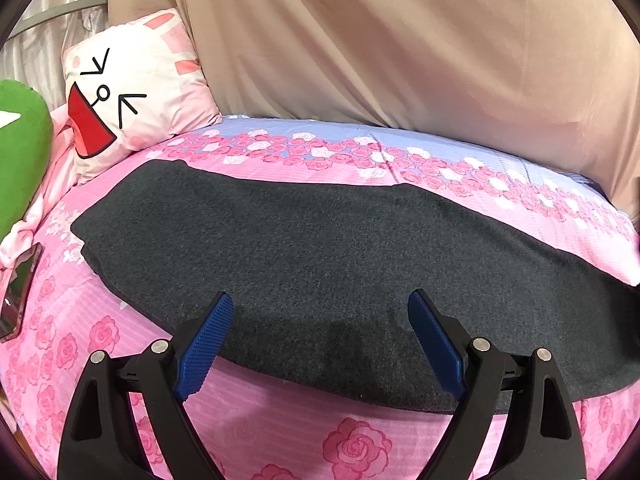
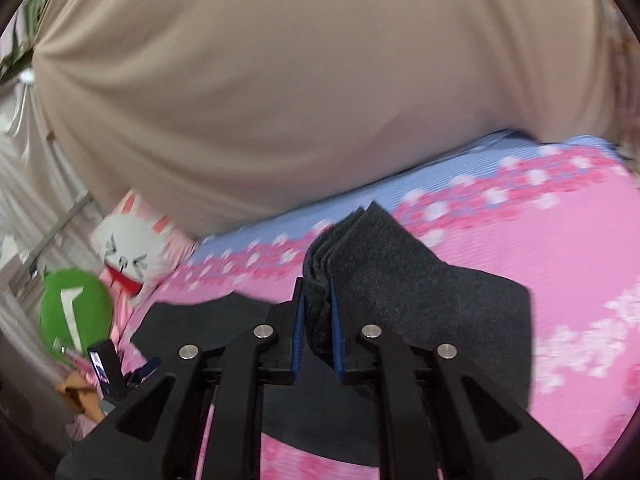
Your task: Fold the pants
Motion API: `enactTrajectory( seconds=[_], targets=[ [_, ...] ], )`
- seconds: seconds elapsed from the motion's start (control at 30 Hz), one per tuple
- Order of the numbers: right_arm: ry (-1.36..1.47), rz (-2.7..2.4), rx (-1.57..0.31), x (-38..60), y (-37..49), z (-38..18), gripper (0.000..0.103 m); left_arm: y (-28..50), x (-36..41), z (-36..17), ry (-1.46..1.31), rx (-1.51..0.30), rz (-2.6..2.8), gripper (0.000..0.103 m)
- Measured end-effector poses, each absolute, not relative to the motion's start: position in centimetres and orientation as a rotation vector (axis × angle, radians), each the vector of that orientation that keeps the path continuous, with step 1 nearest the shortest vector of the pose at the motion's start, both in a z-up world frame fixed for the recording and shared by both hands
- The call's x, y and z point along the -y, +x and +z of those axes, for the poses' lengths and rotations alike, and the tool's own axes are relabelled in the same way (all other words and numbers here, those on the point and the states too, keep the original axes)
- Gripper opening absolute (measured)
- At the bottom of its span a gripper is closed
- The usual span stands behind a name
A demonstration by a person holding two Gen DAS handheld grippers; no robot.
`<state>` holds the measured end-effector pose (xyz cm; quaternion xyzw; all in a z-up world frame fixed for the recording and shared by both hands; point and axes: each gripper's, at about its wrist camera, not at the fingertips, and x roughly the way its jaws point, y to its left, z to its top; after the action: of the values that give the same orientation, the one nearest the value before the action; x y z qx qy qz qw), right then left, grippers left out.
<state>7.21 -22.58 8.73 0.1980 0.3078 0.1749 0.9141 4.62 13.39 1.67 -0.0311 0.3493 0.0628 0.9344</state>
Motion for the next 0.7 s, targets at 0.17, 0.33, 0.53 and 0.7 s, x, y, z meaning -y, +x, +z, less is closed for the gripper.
enactTrajectory(
  seconds=[0.17, 0.33, 0.53, 0.7],
  targets=[
    [0.317, 0.443, -0.771, 13.9, 9.7, 3.9, 0.01, 4.5, -13.6, 1.8, -0.081, -0.714, 0.117, 0.087],
    [0.115, 0.352, -0.856, 9.8, 10.3, -0.6, 0.011, 4.4, -13.8, 1.8, -0.096, -0.716, 0.11, 0.087],
    [-0.016, 0.325, -0.831, 10.2, 7.2, -1.1, 0.052, 4.5, -14.2, 1.8, -0.124, -0.725, 0.099, 0.087],
    [-0.122, 0.333, -0.835, 9.1, 6.5, -1.8, 0.061, 4.5, -14.5, 1.7, -0.147, -0.731, 0.092, 0.087]
  ],
)
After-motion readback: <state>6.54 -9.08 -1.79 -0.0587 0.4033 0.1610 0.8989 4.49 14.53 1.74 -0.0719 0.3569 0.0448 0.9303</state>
